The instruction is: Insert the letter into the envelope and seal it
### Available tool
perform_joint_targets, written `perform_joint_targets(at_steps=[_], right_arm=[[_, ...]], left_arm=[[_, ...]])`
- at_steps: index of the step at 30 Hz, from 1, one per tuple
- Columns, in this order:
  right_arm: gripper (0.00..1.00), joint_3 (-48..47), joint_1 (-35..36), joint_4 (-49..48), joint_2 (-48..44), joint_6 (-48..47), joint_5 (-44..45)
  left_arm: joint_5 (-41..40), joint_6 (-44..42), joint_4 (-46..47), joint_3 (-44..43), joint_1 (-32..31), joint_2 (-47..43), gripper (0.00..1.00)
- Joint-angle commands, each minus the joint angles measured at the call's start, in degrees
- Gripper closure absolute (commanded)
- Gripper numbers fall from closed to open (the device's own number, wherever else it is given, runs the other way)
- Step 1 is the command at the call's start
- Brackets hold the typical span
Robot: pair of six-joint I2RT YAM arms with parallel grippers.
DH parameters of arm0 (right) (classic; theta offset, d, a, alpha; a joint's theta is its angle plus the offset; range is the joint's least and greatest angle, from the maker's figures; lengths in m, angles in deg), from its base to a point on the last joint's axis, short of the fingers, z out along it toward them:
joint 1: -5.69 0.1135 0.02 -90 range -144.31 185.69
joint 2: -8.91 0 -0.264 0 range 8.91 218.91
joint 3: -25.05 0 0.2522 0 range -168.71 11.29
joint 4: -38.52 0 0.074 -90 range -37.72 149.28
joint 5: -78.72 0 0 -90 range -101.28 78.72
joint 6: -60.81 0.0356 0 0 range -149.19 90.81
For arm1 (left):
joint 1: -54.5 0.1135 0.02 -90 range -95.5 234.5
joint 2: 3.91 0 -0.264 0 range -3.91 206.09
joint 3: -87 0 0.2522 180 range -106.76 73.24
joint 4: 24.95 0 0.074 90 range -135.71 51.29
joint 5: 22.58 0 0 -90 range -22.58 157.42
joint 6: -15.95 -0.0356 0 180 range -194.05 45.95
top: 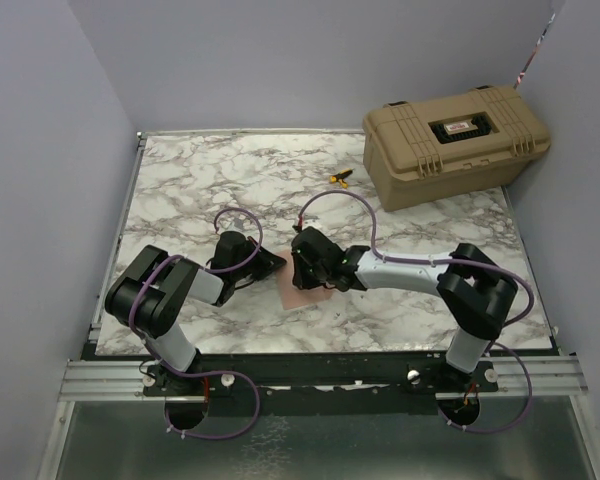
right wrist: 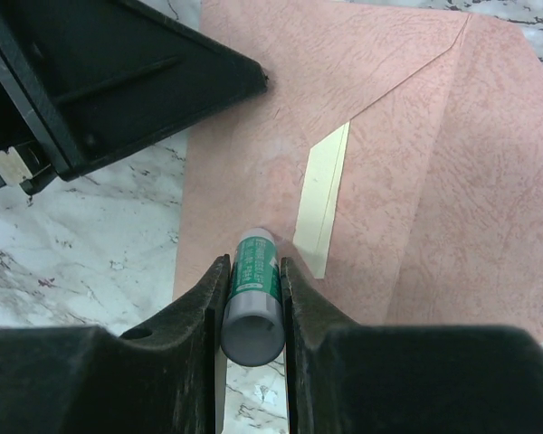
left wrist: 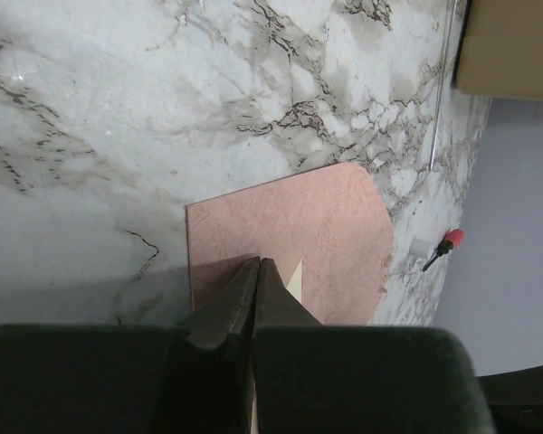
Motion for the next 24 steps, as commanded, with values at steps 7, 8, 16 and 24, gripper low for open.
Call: perform_joint_targets(at_steps=[7,8,16,24], right_arm=[[1.00,-7.15,-2.28,10.09,9.75,-0.58,7.32],[1.00,-8.28,-2.50,10.87,10.33,-0.90,8.34],[0.99,-9.20,-3.07,12.60,9.33,-0.68,9.75],[0.99,-1.75,0.10,7.54,5.89,-4.76,-0.92]], left_arm=[[-6.76,-2.89,-13.42,4.01,0.04,2.46,1.00],[-6.76,-2.89,-13.41,4.10,0.04,2.45,1.00],[-6.88,-2.80,-13.42,3.94,0.04,2.30,1.00],[-7.08,-2.68,-13.42,3.41,0.04,2.85,1.00]])
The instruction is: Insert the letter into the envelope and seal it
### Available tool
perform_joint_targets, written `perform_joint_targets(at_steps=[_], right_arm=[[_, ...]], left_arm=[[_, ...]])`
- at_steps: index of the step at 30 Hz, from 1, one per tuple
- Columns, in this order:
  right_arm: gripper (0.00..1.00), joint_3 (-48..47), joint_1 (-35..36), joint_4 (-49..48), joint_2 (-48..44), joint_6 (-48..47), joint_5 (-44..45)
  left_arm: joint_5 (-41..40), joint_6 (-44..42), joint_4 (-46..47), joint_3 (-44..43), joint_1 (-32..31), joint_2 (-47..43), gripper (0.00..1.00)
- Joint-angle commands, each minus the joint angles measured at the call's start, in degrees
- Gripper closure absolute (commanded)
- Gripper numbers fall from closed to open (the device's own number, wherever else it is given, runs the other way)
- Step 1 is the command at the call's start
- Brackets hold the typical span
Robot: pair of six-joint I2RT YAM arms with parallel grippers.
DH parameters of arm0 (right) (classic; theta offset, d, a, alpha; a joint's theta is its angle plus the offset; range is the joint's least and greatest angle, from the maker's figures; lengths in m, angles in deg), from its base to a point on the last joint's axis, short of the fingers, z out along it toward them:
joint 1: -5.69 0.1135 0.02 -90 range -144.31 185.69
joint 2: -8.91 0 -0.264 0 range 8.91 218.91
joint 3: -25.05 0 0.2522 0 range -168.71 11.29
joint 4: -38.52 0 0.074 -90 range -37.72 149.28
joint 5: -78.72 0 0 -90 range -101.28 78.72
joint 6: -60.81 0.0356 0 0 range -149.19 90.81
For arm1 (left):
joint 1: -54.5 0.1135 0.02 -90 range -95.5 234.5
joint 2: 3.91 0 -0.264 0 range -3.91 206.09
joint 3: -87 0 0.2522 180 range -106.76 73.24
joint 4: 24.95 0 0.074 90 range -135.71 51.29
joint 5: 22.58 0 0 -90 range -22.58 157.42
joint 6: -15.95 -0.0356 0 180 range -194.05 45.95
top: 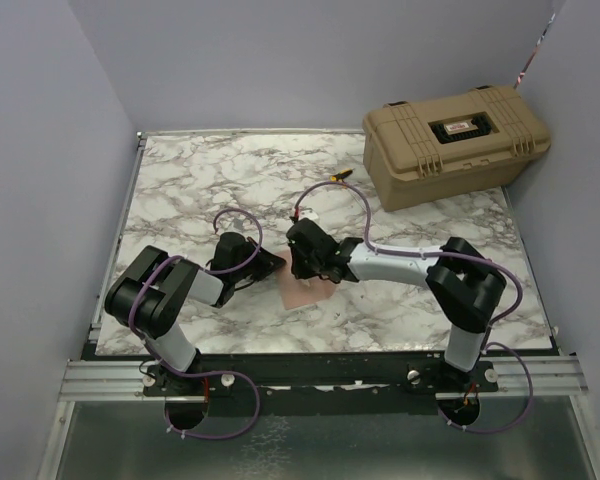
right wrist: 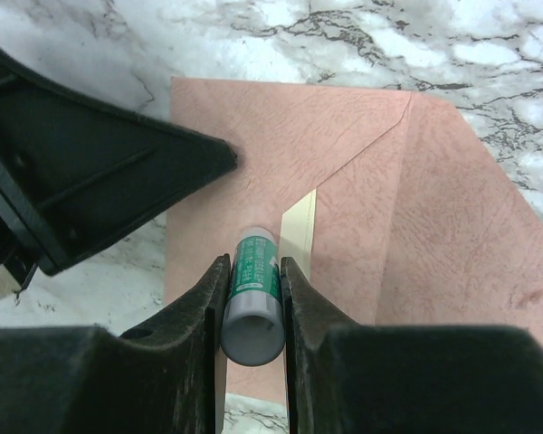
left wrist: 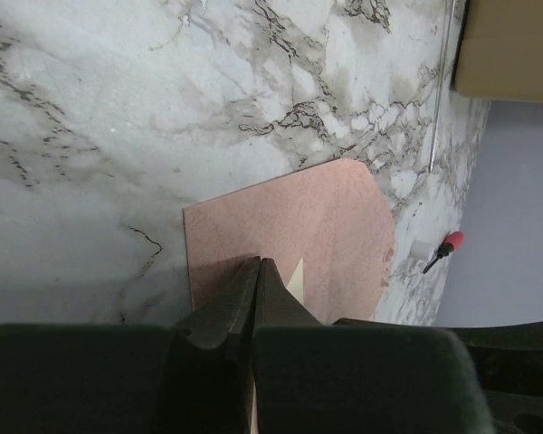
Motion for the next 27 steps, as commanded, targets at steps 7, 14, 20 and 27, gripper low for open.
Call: perform_joint_targets(at_steps=[7,14,20,27], right_arm=[[1.00,7.76,2.90,9.30,-2.73,-1.03,-4.78],[0.99,5.16,2.28,13.28,-6.84,1.20,-3.25],[1.00,5.69,-1.09,8.62,-14.56,4.79,-1.37],[1.00,11.85,-10.25,0.28,-24.27,11.00,-6.46]], left_arm=[[-6.34,-2.89,-14.30,2.43,0.17,3.70,1.00],[-6.14,-3.57,-14.78,1.85,0.17,2.56,1.00],[-5.29,-5.07,-15.73,0.07,0.13,-1.16,1.00],[-1.22,-9.23,-17.00,-4.77,0.06,-9.62,0.81]])
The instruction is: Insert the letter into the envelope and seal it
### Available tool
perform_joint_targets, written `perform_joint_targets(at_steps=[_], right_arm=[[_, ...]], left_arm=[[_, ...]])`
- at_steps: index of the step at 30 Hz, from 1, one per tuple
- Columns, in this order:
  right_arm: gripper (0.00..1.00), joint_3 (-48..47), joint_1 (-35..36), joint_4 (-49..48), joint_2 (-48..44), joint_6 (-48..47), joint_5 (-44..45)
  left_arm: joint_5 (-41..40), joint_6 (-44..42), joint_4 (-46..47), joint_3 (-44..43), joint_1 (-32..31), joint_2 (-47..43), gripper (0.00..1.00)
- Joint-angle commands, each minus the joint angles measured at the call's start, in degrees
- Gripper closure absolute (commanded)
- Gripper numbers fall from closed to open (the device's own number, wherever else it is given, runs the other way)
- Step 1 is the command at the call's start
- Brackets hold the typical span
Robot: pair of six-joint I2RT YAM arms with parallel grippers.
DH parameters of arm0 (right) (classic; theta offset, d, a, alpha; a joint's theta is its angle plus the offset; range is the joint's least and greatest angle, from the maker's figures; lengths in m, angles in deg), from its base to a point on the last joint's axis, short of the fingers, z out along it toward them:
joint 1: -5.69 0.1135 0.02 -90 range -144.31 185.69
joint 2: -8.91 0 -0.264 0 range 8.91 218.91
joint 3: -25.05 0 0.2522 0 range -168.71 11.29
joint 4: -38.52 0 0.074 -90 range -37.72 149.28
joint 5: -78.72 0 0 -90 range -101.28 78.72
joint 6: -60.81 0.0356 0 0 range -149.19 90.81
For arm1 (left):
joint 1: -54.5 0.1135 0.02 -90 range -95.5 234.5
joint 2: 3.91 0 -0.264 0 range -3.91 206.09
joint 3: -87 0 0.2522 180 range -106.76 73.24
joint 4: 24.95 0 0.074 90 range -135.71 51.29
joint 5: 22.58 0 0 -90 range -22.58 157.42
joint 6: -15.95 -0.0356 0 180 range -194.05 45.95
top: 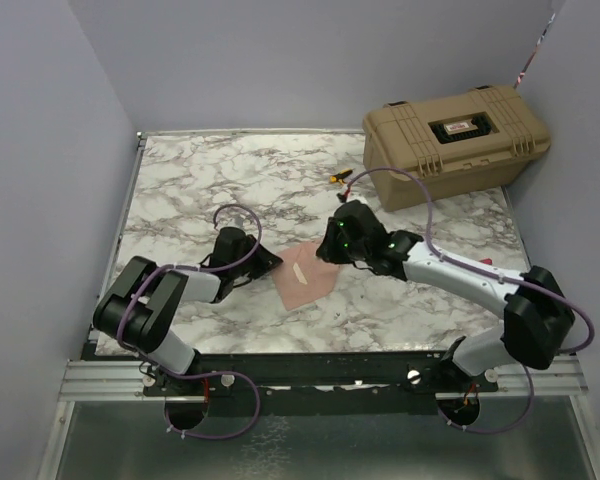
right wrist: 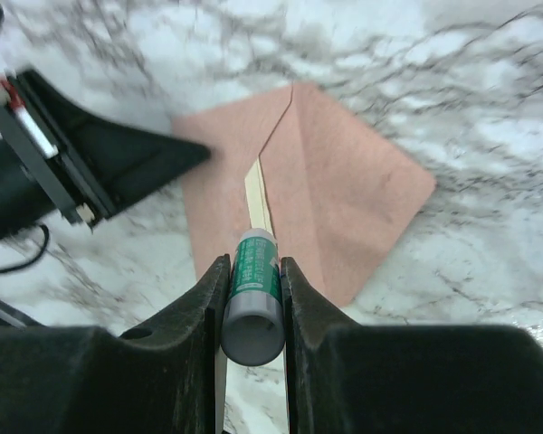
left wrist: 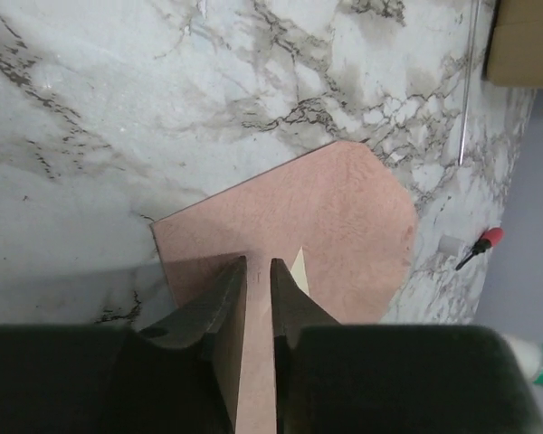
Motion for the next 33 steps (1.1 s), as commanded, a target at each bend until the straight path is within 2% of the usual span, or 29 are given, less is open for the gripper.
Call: perform_joint_targets(at_steps=[1,4,6,9,13,22,25,33], right_arm=[[1.00,4.73,-5.82,-5.75,-4.87,6.29,-4.43],[0.99,7.31,-9.14,-6.36,-6.14,8.68,-6.53],[0.99,8.81,-12.02,-6.59,-6.51,9.81,-8.12],[0.98,12.82,-17.35,-10.77,-8.12,10.83,-14.53],[0.96,17.68,-23.92,-18.02,-9.15,11.12,-22.05],[0.87,23.84,-37.05,-28.11,-5.22,10.17,-34.61],[0.83,22.66,-39.63,-27.57,-2.04,8.00,-36.63],[0.82,21.88,-43.29,-32.25,6.60,9.03,-42.53]], left_arm=[[0.35,-5.46,-8.32,-3.07,0.02,-6.20,0.75],[-0.11,-6.36,-13.48,-5.64,0.06,-10.55,0.53],[-1.67,-7.37,-17.84,-7.02,0.06,-13.02,0.43],[-5.19,-9.10,-24.30,-8.17,0.02,-16.20,0.36],[-10.63,-10.49,-28.03,-6.06,0.06,-21.23,0.28],[-14.22,-12.22,-31.02,-3.43,0.04,-24.88,0.20],[-13.21,-12.85,-30.96,-3.59,0.06,-24.11,0.19],[-10.77,-14.10,-30.86,-4.49,0.04,-21.76,0.17]])
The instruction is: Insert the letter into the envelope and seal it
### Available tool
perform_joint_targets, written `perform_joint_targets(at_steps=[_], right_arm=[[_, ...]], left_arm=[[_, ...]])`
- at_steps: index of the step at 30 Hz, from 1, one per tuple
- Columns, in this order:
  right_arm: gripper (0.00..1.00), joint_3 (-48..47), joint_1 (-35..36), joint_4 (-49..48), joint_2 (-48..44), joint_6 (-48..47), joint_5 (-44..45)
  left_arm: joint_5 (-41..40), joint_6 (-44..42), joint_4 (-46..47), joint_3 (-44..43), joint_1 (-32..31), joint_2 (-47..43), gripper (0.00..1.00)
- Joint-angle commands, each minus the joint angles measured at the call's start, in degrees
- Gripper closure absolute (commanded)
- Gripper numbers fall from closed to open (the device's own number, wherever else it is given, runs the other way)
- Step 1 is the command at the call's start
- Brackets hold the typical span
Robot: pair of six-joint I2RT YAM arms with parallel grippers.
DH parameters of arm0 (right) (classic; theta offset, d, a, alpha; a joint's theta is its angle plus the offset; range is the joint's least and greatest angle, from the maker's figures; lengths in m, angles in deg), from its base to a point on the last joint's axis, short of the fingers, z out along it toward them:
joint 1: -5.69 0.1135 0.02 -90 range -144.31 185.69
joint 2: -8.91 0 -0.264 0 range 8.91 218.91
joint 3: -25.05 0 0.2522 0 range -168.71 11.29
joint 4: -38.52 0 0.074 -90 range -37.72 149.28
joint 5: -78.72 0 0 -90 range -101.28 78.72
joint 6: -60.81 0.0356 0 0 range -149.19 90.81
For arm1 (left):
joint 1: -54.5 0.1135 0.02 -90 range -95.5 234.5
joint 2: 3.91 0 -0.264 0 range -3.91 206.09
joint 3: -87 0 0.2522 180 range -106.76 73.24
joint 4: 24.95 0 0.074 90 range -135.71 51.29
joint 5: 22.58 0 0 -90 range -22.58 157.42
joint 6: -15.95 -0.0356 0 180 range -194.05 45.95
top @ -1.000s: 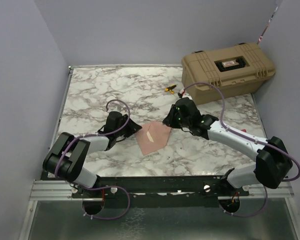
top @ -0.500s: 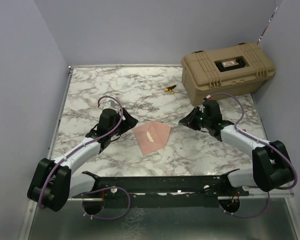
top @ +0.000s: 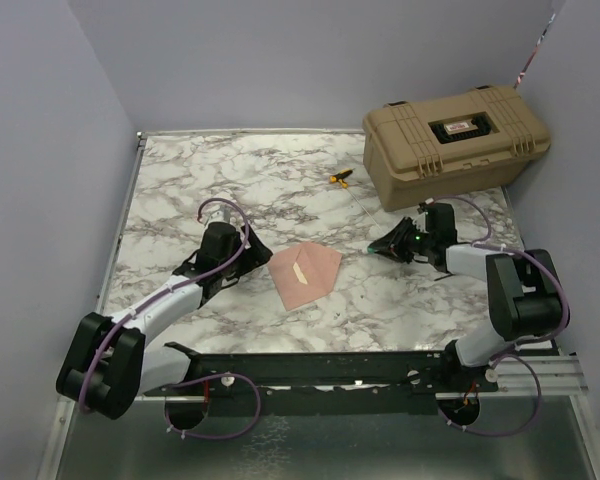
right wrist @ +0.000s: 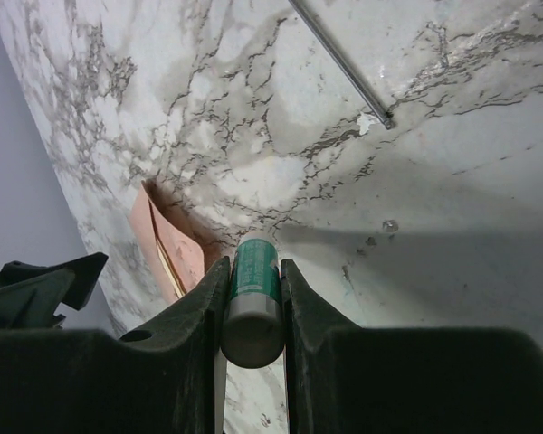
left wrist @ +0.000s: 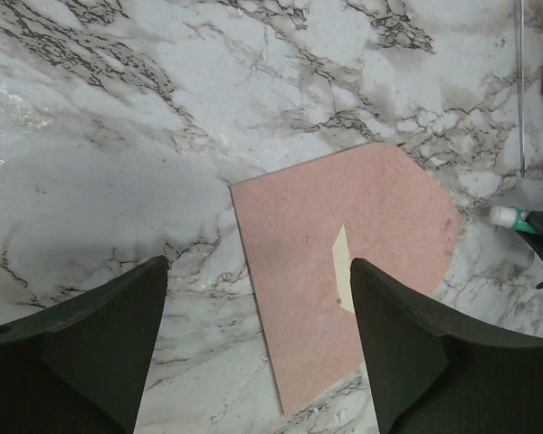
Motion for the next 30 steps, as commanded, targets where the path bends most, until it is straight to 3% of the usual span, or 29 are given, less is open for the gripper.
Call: perform_joint_targets(at_steps=[1,6,11,18,22,26,30], right_arm=[[0.81,-0.63,-1.66,-5.45,3.25,0.57,-5.52],[0.67,-0.92,-3.09,-5.13,4.66,0.85,-5.36],[0.49,-3.76,-3.66,4.50,4.47,-0.58,0.58],[0.44,-6.15,-3.69,14.21,-1.44,-1.61,8.51],[0.37,-6.08,-3.69,19.28,-7.96,-2.15,14.48],[0.38,-6.18,-3.65,20.64,-12.21,-6.33,14.37],[0.71,-5.13,-2.44,17.15,-12.68,-8.13,6.22]], left_arm=[[1.20,-1.62,-0.56,-0.49,0.06,1.06,0.17],[1.97,-1.71,-0.49,-0.40,0.06,1.53,0.17],[2.45,-1.39,-0.56,-0.72,0.05,2.37,0.17],[3.43,-1.00,-0.47,-1.43,0.06,3.00,0.22],[3.64,-1.08,-0.35,-1.48,0.06,1.21,0.34],[4.75,-1.31,2.30,-0.90,0.06,-0.62,0.48],[7.95,-0.73,5.82,-0.21,0.06,1.47,0.66]])
